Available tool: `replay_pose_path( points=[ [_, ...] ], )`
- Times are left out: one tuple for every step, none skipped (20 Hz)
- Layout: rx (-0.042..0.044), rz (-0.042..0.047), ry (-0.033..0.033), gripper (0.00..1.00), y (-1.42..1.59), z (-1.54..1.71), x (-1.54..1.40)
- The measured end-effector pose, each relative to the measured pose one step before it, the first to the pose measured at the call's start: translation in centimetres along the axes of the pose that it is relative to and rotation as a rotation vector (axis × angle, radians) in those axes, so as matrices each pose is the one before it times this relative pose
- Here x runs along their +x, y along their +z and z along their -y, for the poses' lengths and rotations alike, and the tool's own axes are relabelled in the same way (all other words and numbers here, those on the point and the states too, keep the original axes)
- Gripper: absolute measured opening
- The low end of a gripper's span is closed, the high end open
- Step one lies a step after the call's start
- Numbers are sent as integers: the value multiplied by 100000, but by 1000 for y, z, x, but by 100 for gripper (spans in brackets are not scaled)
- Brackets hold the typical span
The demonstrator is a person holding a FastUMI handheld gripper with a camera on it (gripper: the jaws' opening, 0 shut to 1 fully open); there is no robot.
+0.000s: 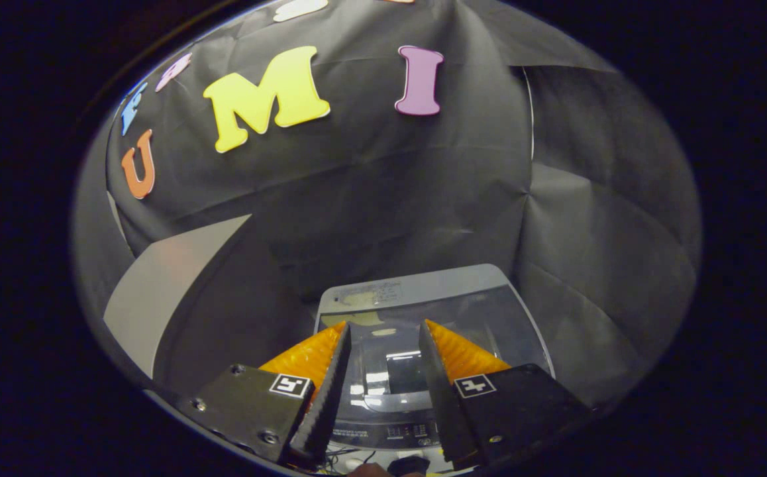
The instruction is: Put the clothes into the washing machine and then close the washing machine lid.
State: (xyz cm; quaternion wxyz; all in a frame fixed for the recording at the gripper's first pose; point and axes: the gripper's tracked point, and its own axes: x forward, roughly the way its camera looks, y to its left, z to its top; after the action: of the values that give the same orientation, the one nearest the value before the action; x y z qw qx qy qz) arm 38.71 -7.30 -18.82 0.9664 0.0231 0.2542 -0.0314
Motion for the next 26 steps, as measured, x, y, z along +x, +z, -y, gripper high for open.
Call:
replay_pose_path(
  points=[
    [-337, 1076, -508, 65, 58, -131, -853],
    [-504, 1162, -1012, 65, 222, -111, -1011],
    [-569, 1160, -676, 65, 183, -18, -827],
    [-429, 1406, -519, 65, 381, -257, -1215],
    [-566, 1756, -3, 65, 446, -246, -1196],
    [-697, 1939, 344, 65, 493, -354, -1415],
    [-805, 2250, 320, 65, 555, -277, -1317],
    [-938, 2771, 738, 65, 642, -319, -1500],
    [-932, 3127, 357, 65, 778, -248, -1394],
    [-901, 3097, 588, 65, 699, -221, -1395],
    [-608, 3283, 984, 65, 761, -269, -1535],
    [-592, 3317, 1401, 65, 723, -198, -1512],
    [-592, 3851, 1674, 65, 925, -352, -1476],
    [-637, 3229, 1212, 65, 906, -81, -1374],
    [-714, 2356, 1490, 65, 535, 82, -1487],
    [-460, 2399, 1269, 65, 484, 212, -1539],
    [-364, 3250, 2255, 65, 907, 19, -1559],
    [-669, 4180, 1928, 66, 1210, -117, -1421],
    [-1277, 3826, 1662, 66, 1323, 260, -1646],
    [-1867, 3266, 1443, 66, 1172, 206, -1791],
    [-1889, 2239, 1453, 66, 620, 351, -1907],
    [-1391, 1555, 1572, 66, 546, 218, -1804],
    [-196, 1496, 991, 66, 558, 391, -1510],
    [765, 1467, 1156, 66, 578, 292, -1690],
    [991, 1532, 1217, 66, 533, 123, -1718],
    [685, 1260, 1450, 66, 456, 158, -1652]
  ],
)
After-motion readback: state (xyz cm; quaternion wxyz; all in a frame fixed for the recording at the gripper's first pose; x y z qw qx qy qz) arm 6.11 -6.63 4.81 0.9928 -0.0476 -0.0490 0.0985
